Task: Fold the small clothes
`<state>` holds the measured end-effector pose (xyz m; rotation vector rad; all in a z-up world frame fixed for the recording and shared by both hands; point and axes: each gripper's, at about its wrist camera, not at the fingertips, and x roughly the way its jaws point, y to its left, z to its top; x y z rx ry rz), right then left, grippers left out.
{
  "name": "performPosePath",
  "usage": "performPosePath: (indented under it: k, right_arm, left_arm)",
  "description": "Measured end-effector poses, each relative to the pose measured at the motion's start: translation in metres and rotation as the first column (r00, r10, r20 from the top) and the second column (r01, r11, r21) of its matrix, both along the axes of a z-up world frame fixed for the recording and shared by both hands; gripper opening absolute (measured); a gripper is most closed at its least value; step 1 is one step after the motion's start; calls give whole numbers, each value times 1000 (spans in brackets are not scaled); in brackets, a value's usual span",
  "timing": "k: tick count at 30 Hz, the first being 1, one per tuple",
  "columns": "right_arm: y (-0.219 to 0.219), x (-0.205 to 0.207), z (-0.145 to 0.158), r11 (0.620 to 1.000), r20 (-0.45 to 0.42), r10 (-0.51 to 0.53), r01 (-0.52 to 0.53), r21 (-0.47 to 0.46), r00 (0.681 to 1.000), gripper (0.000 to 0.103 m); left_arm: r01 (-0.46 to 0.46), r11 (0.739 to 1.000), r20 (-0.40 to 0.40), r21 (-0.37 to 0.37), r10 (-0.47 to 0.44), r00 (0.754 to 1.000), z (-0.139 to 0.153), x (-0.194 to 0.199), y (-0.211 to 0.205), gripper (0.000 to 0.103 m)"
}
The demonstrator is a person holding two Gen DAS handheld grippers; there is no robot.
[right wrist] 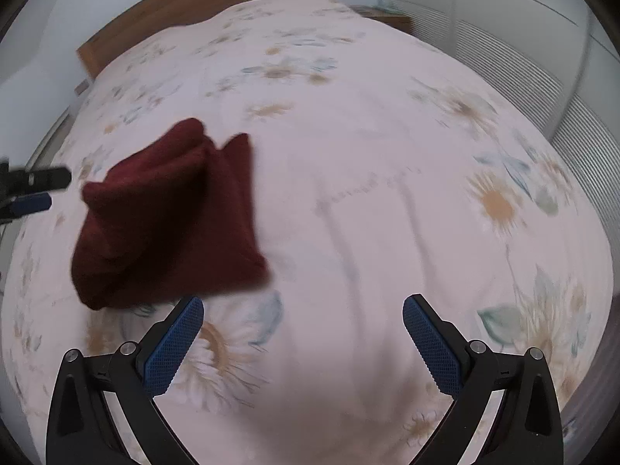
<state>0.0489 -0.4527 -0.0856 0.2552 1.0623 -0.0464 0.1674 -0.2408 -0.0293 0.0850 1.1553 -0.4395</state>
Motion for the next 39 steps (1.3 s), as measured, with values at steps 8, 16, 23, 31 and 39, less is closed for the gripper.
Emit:
performPosePath:
  k: [8, 16, 23, 31, 39]
  right_arm:
    - [48, 76, 41, 985, -13, 164, -165, -42, 986, 101]
    - [113, 155, 30, 952, -151, 304, -307, 6, 941, 82]
    - [132, 167, -25, 944, -307, 311, -329, -6, 899, 78]
    - [97, 144, -13, 960, -202, 276, -258, 108, 940, 23]
    - [57, 109, 4, 967, -139, 241, -226, 115, 961, 20]
  left_arm:
    - [-44, 994, 33, 101, 40, 999, -19, -16, 73, 102]
    - [-94, 994, -8, 60, 95, 995, -40, -31, 110, 102]
    - [-98, 995, -21, 31, 99, 995, -43, -36, 121, 102]
    - [-111, 994, -28, 24, 111, 993, -46, -33, 124, 102]
    - [-96, 995, -21, 27, 97, 995, -46, -32, 112, 102]
